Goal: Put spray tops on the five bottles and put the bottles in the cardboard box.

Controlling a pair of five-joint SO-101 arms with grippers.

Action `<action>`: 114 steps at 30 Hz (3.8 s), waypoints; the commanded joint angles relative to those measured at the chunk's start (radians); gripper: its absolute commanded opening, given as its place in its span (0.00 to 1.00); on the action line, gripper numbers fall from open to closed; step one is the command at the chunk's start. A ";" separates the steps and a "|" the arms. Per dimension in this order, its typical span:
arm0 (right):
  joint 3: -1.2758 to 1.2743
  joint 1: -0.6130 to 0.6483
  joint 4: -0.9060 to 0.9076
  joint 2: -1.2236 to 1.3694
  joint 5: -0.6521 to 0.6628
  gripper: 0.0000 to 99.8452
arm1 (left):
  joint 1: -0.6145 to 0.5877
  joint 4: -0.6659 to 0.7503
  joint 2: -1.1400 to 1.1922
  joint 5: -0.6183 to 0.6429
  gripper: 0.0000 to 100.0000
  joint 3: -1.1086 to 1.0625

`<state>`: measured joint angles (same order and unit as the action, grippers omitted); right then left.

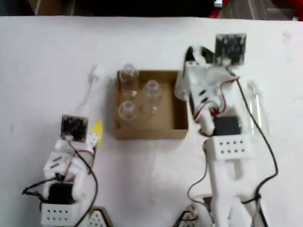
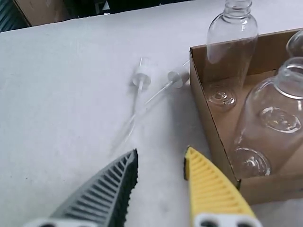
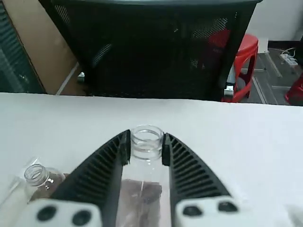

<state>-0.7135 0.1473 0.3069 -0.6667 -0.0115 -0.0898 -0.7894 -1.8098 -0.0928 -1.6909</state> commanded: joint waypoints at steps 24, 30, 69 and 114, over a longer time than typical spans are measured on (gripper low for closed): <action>-0.241 0.073 -0.639 0.222 -0.012 0.01 | 0.012 0.011 -0.012 -0.011 0.16 0.005; -0.198 0.062 -0.727 0.367 -0.012 0.01 | 0.008 0.008 -0.012 -0.011 0.16 0.008; -0.232 0.068 -1.133 0.719 -0.012 0.02 | 0.012 0.011 -0.012 -0.011 0.16 0.008; -0.485 0.056 -0.687 -0.148 -0.020 0.17 | 0.010 0.011 -0.012 -0.011 0.16 0.006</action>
<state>-1.1799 0.2256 -0.4710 -0.6252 -0.0207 -0.0898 -0.7894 -1.8098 -0.0928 -1.6909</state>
